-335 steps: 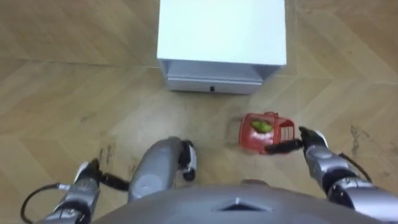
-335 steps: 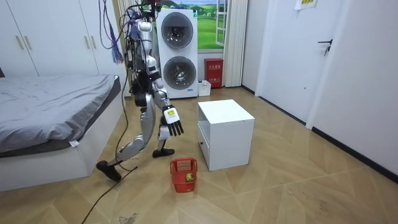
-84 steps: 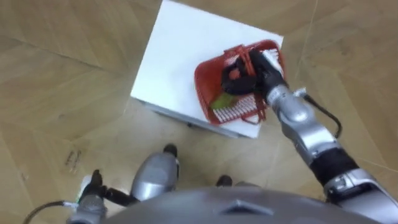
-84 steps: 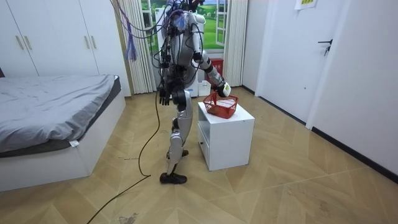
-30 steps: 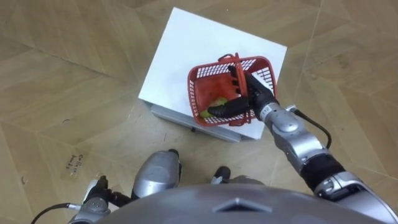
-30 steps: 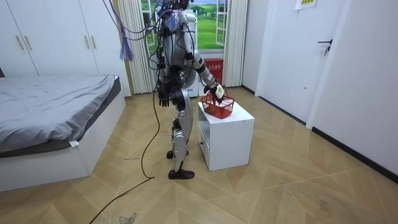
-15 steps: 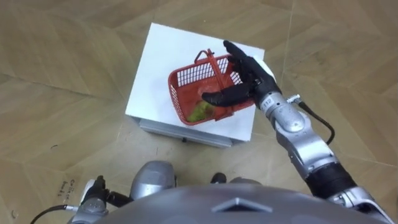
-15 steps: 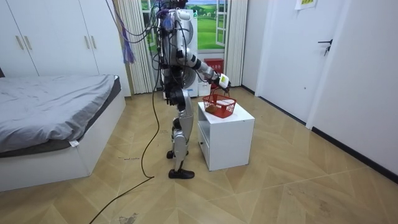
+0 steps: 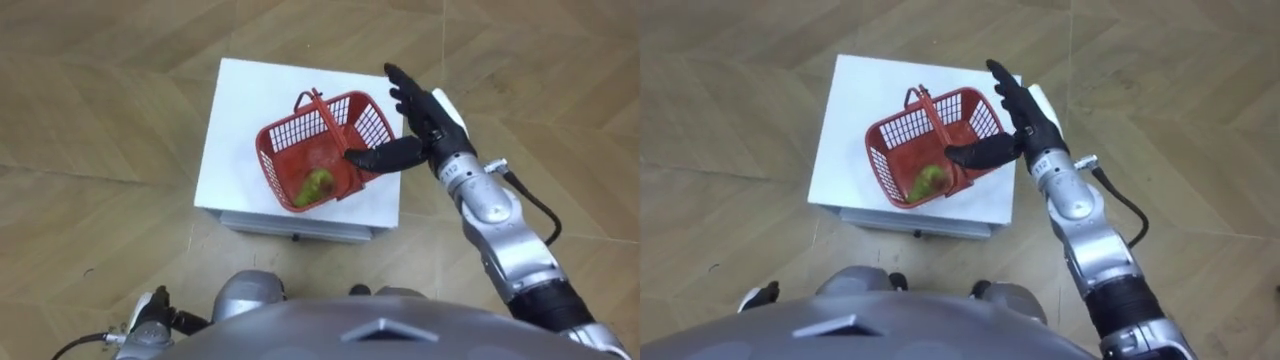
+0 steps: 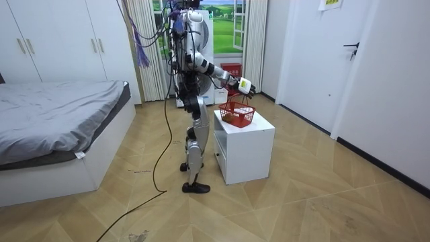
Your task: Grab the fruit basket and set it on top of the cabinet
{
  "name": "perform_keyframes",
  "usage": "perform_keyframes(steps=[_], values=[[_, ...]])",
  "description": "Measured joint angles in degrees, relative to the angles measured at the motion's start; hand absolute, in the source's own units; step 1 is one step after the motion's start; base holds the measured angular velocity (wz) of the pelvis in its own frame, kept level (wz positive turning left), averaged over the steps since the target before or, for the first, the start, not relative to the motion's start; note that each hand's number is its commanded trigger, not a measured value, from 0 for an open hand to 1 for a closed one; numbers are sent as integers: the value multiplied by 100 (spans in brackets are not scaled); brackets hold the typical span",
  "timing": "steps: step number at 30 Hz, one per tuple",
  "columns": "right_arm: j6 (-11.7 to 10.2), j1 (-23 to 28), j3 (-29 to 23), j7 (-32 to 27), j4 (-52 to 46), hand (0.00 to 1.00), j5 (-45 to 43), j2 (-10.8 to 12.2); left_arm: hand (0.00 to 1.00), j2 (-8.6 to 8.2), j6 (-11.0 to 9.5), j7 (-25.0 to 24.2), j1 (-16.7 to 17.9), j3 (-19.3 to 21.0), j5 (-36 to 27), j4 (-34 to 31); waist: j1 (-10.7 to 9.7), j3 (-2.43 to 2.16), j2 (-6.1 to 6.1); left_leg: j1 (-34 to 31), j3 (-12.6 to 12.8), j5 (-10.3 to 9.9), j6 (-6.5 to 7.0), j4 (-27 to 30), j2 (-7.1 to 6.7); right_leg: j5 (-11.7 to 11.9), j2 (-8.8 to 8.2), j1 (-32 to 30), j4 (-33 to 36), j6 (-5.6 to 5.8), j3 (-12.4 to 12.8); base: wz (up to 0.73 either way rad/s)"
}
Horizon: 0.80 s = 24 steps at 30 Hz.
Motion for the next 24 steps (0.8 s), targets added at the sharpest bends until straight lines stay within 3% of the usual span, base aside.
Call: perform_keyframes(steps=[3,10,13,14,18,24], values=[[-21,133,-177,-86,-142,0,-143,26,0,-38,0,3,69,133,17,-11,-20,-9,36,135,27,-1,-1,-49,-3,-1,4,127,-72,1,-6,-3],[-146,637,-770,-765,-20,0,-335,63,0,-74,4,166,265,354,-13,-38,-297,-3,91,278,43,-3,0,-160,-9,-16,1,242,-83,24,-3,-1],[-186,842,-1030,-1196,751,0,-460,61,0,-74,20,267,408,442,3,-176,-395,-15,115,428,67,-2,0,-238,-13,-25,-3,364,-101,38,-26,-3],[-177,916,-1092,-1314,1129,0,-554,58,0,-74,19,269,496,444,-2,-263,-418,-56,127,449,69,-3,0,-262,-19,-35,-6,379,-116,51,-18,0],[-169,1013,-1311,-1568,2747,0,-558,48,0,-83,39,281,538,453,1,-242,-445,-72,174,655,68,-3,-1,-350,-27,-60,-6,551,-169,75,-9,-2],[-122,927,-1390,-1625,4324,0,-547,70,0,-84,93,286,534,463,128,-250,-432,-47,179,636,57,-5,-5,-321,-34,-90,-10,560,-170,71,-22,1]])
